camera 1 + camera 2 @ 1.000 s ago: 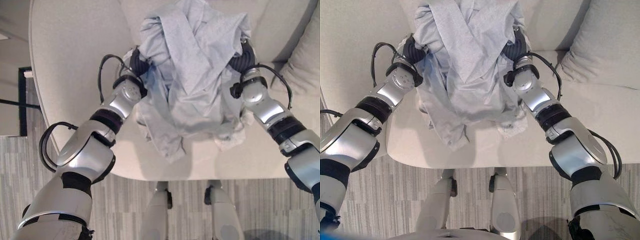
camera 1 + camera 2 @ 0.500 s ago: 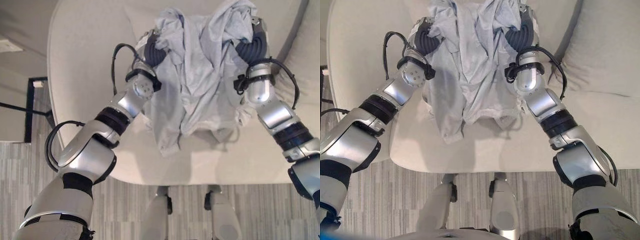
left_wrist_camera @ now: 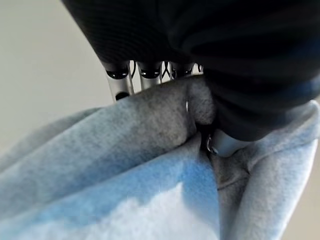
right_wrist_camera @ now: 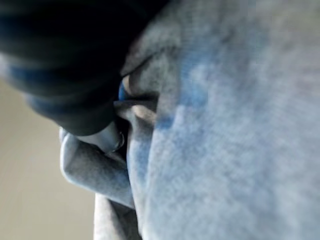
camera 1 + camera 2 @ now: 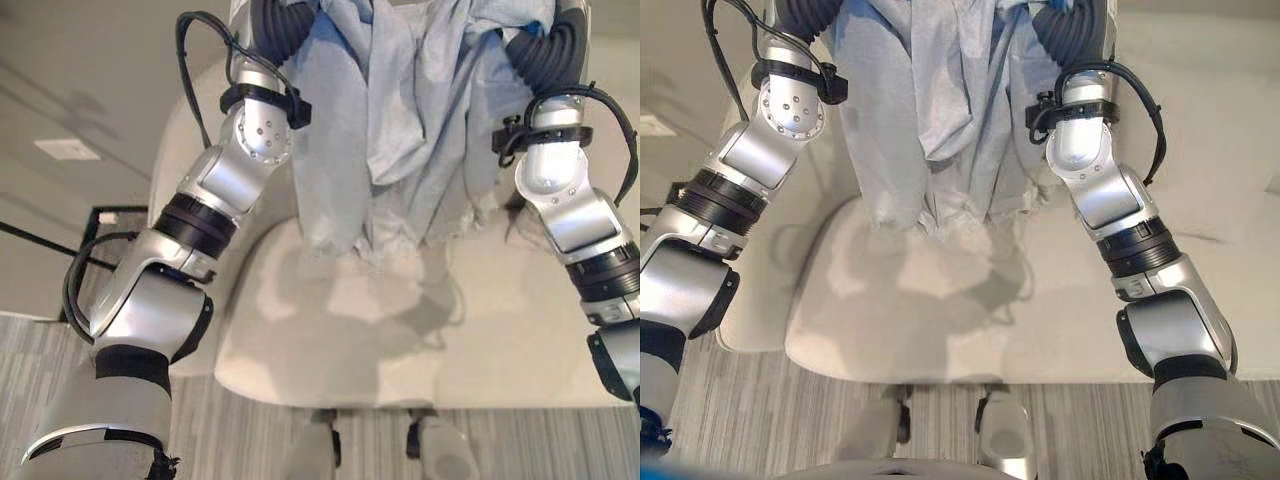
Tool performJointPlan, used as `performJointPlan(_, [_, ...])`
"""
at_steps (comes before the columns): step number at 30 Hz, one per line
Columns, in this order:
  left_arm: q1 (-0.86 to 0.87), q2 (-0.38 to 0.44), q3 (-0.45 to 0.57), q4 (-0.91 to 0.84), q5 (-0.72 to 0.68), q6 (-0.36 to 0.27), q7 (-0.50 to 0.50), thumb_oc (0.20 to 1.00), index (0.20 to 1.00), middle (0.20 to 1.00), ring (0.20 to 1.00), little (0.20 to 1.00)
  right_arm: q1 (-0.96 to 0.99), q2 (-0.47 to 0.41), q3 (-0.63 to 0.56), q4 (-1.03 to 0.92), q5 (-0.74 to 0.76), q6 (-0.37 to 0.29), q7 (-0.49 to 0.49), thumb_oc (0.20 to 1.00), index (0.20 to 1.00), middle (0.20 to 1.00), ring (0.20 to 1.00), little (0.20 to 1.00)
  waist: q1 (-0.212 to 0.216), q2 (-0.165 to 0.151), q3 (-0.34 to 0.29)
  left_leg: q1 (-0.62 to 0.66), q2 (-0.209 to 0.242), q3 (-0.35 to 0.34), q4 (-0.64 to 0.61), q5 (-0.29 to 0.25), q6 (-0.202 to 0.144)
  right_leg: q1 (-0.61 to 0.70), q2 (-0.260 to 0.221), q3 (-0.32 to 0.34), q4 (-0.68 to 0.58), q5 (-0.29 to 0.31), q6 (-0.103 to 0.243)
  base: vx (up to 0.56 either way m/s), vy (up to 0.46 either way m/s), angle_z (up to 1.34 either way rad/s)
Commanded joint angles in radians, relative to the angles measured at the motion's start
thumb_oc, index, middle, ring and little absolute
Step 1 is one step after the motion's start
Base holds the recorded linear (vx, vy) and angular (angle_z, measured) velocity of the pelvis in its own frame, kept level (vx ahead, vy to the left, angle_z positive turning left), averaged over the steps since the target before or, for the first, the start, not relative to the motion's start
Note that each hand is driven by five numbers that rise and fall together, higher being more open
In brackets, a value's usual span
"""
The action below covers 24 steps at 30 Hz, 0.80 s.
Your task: Hang the clothes on the sofa on the clothes rack.
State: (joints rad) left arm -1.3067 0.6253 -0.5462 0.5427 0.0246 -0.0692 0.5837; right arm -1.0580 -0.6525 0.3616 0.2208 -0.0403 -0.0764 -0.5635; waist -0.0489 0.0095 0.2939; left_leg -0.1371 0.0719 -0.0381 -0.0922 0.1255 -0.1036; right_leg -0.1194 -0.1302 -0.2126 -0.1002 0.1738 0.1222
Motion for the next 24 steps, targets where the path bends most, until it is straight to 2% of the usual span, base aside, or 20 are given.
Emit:
performJointPlan(1, [0.06,-0.01,-0.047,0.075,0.053,-0.047,0.045,0.2,0.2,0.2,0.2,0.2,0.081,0.008,0.003,0.061,-0.03,-0.063,-0.037,0.2,0.2,0.2,0.2,0.2,0.047,0.0,-0.295,0.091,0.034,0.079,0.005,-0.09,-0.071,0.046,-0.011,-0.017,0.014,-0.117,0.118,0.03,-0.147,0.09])
performJointPlan(7, [0.046,0.044,-0.043,0.074,0.051,-0.051,0.055,0.2,0.2,0.2,0.2,0.2,0.051,0.008,0.013,0.078,-0.029,-0.08,-0.05,0.2,0.2,0.2,0.2,0.2,0.07,0.009,-0.327,0.107,0.049,0.052,0.005,-0.077,-0.086,0.099,0.008,-0.053,0.023,-0.146,0.106,-0.02,-0.098,0.14])
performJointPlan(14, [0.039,0.089,-0.039,0.056,0.043,-0.062,0.064,0.2,0.2,0.2,0.2,0.2,-0.019,0.022,0.063,0.119,-0.009,-0.105,-0.043,0.2,0.2,0.2,0.2,0.2,0.132,0.017,-0.321,0.046,0.06,-0.01,0.005,-0.023,-0.11,0.116,0.031,-0.107,0.019,-0.165,0.088,-0.11,-0.071,0.2])
performJointPlan(15, [0.062,0.096,-0.019,0.048,0.04,-0.064,0.067,0.2,0.2,0.2,0.2,0.2,-0.025,0.022,0.069,0.132,-0.001,-0.106,-0.04,0.2,0.2,0.2,0.2,0.2,0.151,0.017,-0.313,0.023,0.047,-0.029,0.005,-0.022,-0.113,0.116,0.028,-0.131,0.021,-0.166,0.087,-0.14,-0.007,0.41])
performJointPlan(17, [0.066,0.091,-0.014,0.043,0.039,-0.064,0.066,0.2,0.2,0.2,0.2,0.2,-0.025,0.022,0.072,0.136,0.005,-0.107,-0.04,0.2,0.2,0.2,0.2,0.2,0.157,0.018,-0.306,0.008,0.042,-0.044,0.005,-0.019,-0.114,0.118,0.025,-0.146,0.027,-0.171,0.083,-0.08,0.008,0.37])
performJointPlan(19, [0.061,0.079,-0.016,0.054,0.036,-0.071,0.065,0.2,0.2,0.2,0.2,0.2,-0.04,0.003,0.072,0.157,0.008,-0.104,-0.045,0.2,0.2,0.2,0.2,0.2,0.173,0.018,-0.289,-0.018,0.037,-0.094,0.005,-0.017,-0.126,0.14,0.02,-0.187,0.034,-0.172,0.08,-0.01,0.034,0.64])
performJointPlan(22, [0.058,0.083,-0.013,0.055,0.034,-0.074,0.066,0.2,0.2,0.2,0.2,0.2,-0.038,0.003,0.064,0.163,0.008,-0.102,-0.05,0.2,0.2,0.2,0.2,0.2,0.175,0.014,-0.283,-0.027,0.049,-0.121,0.005,-0.021,-0.136,0.153,0.012,-0.214,0.036,-0.164,0.087,0.0,0.074,0.71])
performJointPlan(24, [0.058,0.093,-0.009,0.05,0.039,-0.072,0.072,0.2,0.2,0.2,0.2,0.2,-0.028,0.002,0.05,0.157,0.008,-0.1,-0.062,0.2,0.2,0.2,0.2,0.2,0.176,0.003,-0.27,-0.054,0.08,-0.126,0.005,-0.023,-0.148,0.158,-0.01,-0.228,0.045,-0.162,0.1,0.03,0.233,0.51])
